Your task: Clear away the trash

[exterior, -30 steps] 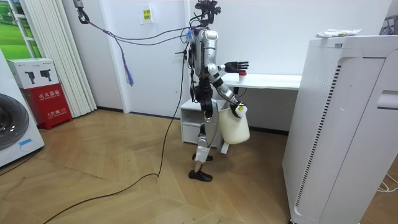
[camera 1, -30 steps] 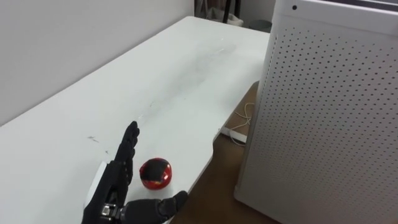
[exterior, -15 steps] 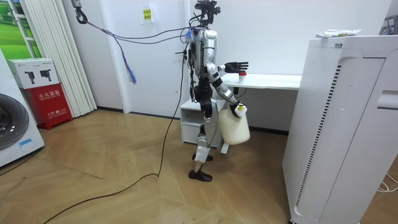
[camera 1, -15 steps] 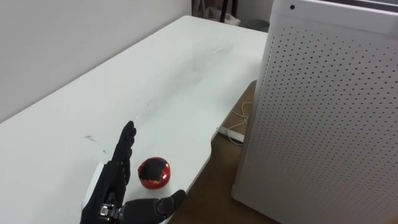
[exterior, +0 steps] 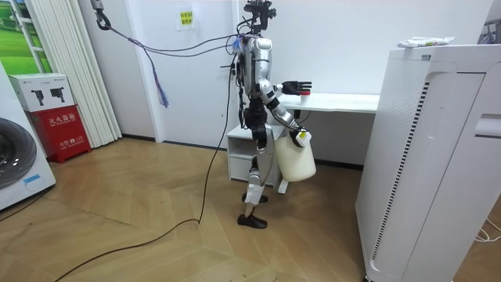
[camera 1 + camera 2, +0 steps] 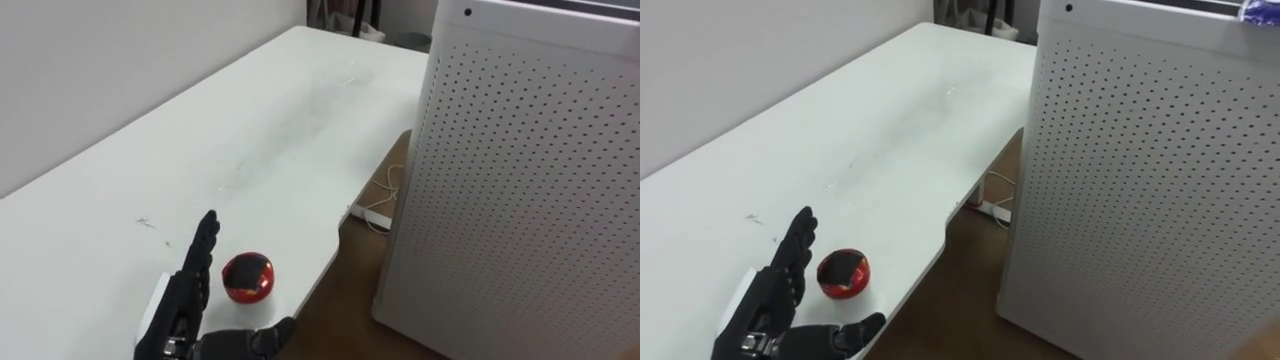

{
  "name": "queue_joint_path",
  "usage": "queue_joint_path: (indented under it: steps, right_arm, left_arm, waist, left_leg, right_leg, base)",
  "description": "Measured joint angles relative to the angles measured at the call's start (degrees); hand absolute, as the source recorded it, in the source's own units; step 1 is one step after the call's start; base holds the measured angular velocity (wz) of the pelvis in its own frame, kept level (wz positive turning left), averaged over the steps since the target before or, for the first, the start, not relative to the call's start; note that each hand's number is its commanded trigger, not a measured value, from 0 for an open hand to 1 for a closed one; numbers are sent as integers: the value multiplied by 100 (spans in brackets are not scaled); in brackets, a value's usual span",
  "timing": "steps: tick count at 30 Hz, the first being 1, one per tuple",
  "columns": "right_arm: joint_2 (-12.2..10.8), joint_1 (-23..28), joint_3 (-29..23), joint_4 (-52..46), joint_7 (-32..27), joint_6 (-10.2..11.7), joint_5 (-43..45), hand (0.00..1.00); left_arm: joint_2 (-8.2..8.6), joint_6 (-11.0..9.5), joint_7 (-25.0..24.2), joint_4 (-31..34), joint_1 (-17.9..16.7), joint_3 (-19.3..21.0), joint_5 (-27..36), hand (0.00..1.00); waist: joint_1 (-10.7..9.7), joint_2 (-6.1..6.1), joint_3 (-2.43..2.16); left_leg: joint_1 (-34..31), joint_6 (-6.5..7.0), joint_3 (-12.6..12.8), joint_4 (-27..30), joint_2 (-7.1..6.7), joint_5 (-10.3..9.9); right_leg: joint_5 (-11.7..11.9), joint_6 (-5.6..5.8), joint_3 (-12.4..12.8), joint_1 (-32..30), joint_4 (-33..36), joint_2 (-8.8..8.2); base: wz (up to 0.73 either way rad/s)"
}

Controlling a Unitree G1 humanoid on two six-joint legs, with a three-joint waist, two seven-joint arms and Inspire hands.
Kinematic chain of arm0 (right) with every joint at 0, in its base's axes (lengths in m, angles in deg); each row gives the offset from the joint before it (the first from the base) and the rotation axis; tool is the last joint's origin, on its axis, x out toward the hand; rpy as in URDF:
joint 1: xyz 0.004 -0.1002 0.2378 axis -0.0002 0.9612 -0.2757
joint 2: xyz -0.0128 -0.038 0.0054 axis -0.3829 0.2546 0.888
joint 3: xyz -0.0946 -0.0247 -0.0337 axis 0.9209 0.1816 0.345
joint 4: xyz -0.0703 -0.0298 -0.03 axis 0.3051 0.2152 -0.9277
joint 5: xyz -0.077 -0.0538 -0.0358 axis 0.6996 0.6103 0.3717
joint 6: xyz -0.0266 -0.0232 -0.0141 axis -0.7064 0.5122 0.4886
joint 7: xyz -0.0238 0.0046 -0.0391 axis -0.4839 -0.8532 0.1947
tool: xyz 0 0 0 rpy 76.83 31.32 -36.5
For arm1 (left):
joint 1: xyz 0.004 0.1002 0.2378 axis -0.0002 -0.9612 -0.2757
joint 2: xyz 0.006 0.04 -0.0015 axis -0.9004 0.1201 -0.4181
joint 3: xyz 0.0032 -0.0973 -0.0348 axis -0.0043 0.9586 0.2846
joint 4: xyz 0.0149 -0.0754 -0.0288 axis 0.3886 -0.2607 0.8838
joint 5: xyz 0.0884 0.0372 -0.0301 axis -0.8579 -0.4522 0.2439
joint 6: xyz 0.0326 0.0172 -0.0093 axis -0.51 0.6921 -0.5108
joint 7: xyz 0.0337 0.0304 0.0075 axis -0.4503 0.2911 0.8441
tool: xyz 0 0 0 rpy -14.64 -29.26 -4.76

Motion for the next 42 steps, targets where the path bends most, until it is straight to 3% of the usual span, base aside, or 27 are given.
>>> queue_joint_path:
  steps: [2,4,18,27,42]
  right_arm:
    - [-1,3,0,-40,6,0,-2,100]
    - [-2,21,0,-69,12,0,-4,100]
    - [-13,39,-6,-170,208,-5,-4,100]
    - [-13,43,-5,-173,204,-6,-4,100]
    - [-13,48,-14,-176,153,-6,-20,100]
  left_arm:
    - [3,0,3,-93,0,-35,0,66]
    - [3,2,4,-155,0,-110,9,100]
    - [-34,10,-82,-273,2,-154,126,100]
    - [-35,33,-125,-281,8,-158,199,100]
    - [-42,124,-342,-286,30,-194,248,100]
  waist:
    - [-52,8,-19]
    - [-71,14,-25]
    - [-111,-106,-21]
    - [-122,-107,-22]
    - [-246,-108,-22]
  left_leg:
    - [2,0,1,4,0,0]
    - [6,0,3,6,1,0]
    - [5,1,7,-14,5,0]
    - [8,1,38,-21,10,0]
    - [12,2,337,0,102,-1]
  right_leg:
    - [0,0,0,6,0,0]
    - [0,0,3,9,3,-1]
    - [0,0,4,-5,-2,-1]
    - [0,0,13,-9,-2,0]
    - [0,0,94,-39,14,0]
  base:
    - [0]
    - [0]
    - [0]
    - [0]
    - [-2]
